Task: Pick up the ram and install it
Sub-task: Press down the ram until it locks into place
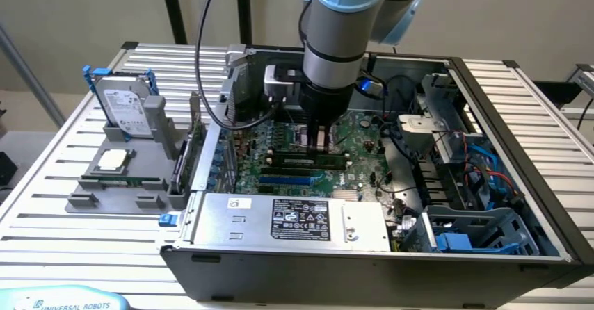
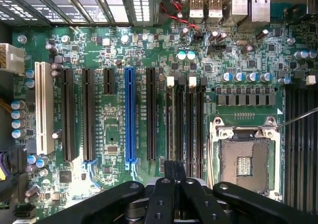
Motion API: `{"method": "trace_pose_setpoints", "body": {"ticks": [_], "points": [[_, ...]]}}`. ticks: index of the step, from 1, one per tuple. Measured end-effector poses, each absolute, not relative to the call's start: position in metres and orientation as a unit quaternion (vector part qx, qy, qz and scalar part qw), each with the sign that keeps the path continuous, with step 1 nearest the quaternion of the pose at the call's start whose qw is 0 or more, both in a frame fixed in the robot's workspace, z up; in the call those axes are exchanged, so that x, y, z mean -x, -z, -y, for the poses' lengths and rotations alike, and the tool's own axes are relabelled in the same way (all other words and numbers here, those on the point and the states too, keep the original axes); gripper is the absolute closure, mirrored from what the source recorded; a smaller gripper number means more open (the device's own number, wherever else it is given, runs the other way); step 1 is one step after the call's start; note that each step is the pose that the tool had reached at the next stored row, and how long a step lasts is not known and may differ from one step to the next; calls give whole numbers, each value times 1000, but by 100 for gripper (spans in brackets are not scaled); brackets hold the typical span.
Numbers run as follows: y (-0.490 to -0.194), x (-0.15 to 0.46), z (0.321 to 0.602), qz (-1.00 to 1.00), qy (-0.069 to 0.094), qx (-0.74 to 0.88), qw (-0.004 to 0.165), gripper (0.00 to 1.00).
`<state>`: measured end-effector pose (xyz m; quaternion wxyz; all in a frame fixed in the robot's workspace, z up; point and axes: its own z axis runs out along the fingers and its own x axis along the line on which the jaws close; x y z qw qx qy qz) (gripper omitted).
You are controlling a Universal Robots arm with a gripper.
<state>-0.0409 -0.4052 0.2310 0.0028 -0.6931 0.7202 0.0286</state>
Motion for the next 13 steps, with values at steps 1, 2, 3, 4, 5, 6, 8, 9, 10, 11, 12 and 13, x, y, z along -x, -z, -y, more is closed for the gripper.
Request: {"method": "trace_pose_setpoints", "body": {"ticks": [1,2,3,4,5,6,8,9,10,11,12,13], "points": [[-230,41,405,-720,-28,693,3,89],[-228,41,405,-720,-28,693,2,89],[-227,41,405,-720,-28,693,3,89],[-225,41,405,-720,-28,693,3,89],[-224,41,405,-720,-28,693,3,89],[-224,41,405,-720,-28,693,3,89],[-226,41,405,-720,-28,693,3,89],[-229,41,405,-720,-29,693,4,89],[-233,41,405,-720,-29,693,4,89],[-238,41,405,-720,-29,693,3,89],[-242,41,405,-720,-29,693,3,89],[-247,41,405,-720,-29,693,3,89]]}}
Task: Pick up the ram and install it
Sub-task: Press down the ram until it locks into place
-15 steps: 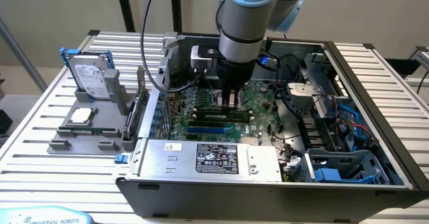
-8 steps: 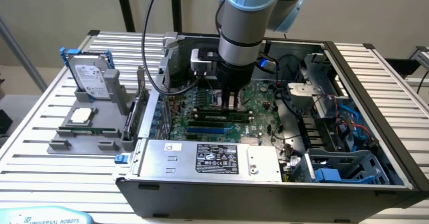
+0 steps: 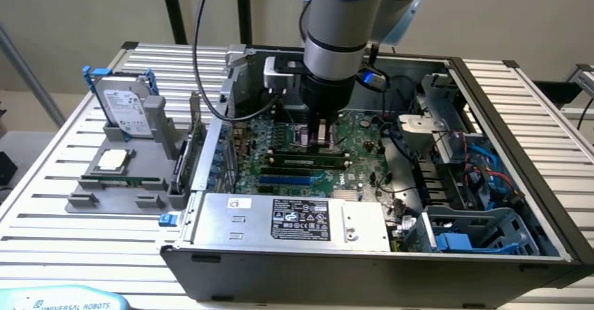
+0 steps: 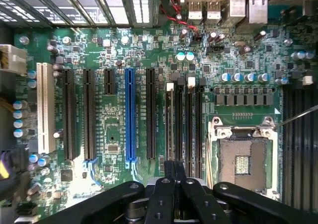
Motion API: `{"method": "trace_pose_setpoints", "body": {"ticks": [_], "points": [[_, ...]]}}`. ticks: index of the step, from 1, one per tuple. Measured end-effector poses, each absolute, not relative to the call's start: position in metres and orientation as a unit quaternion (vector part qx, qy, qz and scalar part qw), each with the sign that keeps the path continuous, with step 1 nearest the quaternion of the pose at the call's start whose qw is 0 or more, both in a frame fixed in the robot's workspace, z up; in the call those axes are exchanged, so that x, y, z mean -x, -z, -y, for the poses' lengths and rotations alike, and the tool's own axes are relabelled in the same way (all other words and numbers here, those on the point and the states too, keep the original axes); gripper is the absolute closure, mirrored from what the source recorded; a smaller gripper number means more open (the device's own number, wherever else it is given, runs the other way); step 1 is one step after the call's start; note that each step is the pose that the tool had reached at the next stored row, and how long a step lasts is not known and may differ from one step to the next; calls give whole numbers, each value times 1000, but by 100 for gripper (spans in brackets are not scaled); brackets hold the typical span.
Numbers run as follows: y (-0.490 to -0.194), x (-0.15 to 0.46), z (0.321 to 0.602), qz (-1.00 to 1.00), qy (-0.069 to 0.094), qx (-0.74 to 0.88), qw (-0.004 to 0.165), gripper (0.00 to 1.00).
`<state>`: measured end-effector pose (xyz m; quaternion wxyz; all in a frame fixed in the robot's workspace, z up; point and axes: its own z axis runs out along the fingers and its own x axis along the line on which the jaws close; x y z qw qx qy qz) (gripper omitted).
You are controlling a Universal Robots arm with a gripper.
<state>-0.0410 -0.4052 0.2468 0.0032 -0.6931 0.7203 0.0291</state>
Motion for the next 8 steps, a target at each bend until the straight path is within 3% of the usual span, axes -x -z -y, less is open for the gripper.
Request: {"method": "trace_pose_setpoints", "body": {"ticks": [8], "points": [[-252,41,405,-720,-29,693,3,89]]}}
